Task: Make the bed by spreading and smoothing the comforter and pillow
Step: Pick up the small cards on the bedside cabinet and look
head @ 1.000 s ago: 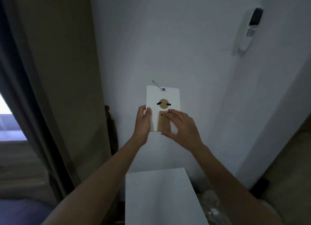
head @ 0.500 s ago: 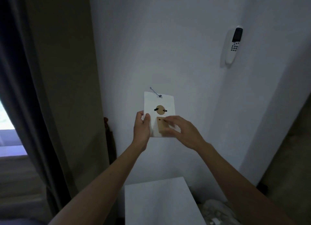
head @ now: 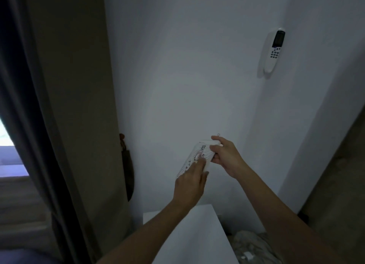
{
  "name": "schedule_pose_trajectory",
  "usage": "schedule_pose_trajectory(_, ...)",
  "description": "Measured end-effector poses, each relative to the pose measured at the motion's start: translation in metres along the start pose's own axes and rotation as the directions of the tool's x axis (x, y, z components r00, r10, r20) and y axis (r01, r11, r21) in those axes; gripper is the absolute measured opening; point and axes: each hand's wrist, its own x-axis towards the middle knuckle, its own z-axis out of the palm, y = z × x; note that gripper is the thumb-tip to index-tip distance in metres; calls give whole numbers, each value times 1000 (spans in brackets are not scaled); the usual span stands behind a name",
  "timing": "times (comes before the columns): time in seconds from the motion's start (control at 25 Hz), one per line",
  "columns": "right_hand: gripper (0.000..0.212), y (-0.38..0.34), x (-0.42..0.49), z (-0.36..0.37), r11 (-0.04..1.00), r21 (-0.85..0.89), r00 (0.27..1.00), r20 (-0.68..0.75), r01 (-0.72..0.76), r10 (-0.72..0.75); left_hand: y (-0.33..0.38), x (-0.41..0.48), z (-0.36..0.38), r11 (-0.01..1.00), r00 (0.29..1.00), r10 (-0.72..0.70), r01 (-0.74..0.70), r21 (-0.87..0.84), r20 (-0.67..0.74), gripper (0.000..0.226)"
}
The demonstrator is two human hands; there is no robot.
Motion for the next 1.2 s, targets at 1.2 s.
schedule_pose_trajectory(1.2, 70, 243, -18, -12, 799, -594, 954, 175, -93, 242, -73, -138, 95, 528, 592, -664, 804, -274, 456, 55)
